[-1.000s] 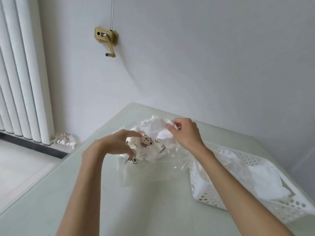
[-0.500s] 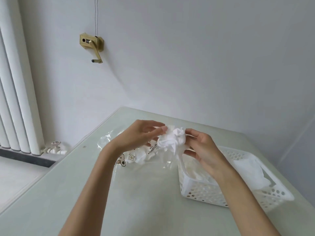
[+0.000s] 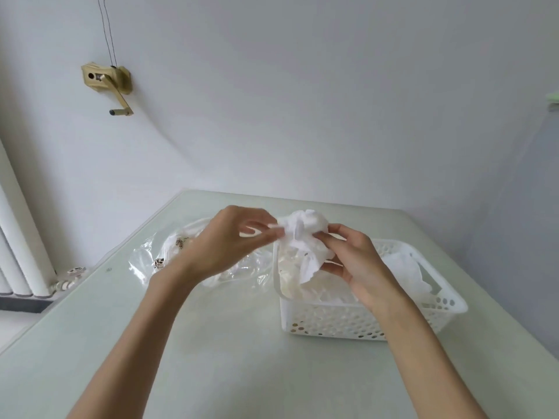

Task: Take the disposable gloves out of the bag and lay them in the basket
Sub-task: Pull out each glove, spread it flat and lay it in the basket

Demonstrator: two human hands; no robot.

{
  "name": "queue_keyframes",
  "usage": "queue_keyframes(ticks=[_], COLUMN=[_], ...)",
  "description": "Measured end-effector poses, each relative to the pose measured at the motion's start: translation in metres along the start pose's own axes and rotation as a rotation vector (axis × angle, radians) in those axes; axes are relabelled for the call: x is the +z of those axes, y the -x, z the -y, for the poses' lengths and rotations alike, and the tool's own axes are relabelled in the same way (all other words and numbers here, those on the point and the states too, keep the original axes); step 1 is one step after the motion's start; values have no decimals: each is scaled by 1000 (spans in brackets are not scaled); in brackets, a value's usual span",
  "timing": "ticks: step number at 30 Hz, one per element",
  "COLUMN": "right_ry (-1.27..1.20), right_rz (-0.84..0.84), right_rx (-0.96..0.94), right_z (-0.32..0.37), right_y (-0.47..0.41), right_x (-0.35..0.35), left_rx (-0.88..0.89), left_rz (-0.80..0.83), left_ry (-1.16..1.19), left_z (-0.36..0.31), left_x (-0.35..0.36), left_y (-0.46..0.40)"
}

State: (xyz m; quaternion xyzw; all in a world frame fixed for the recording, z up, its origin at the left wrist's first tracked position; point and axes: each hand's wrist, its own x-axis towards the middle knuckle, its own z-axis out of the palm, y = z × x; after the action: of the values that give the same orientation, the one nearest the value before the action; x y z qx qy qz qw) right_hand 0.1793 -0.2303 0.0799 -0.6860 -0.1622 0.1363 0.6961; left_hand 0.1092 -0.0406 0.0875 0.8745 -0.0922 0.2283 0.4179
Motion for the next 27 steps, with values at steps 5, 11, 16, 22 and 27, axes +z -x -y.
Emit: queue_keyframes(ticks=[5, 11, 16, 22, 27], right_ry=[137, 475, 712, 446, 227], right_rz=[58, -114, -68, 210, 84], right_rx=[29, -103, -152, -141, -195], right_z=[-1, -2, 5, 21, 20], right_y=[1, -2, 3, 17, 13], right_x=[-5, -14, -24, -10, -7], left_rx=[-71, -136, -162, -166, -225], left_rz=[-325, -247, -163, 127, 26], left_ry=[346, 481, 556, 525, 509], left_z=[-10, -13, -17, -23, -21], left_x=[-7, -14, -11, -2, 10], left_y=[-6, -3, -6, -3, -5])
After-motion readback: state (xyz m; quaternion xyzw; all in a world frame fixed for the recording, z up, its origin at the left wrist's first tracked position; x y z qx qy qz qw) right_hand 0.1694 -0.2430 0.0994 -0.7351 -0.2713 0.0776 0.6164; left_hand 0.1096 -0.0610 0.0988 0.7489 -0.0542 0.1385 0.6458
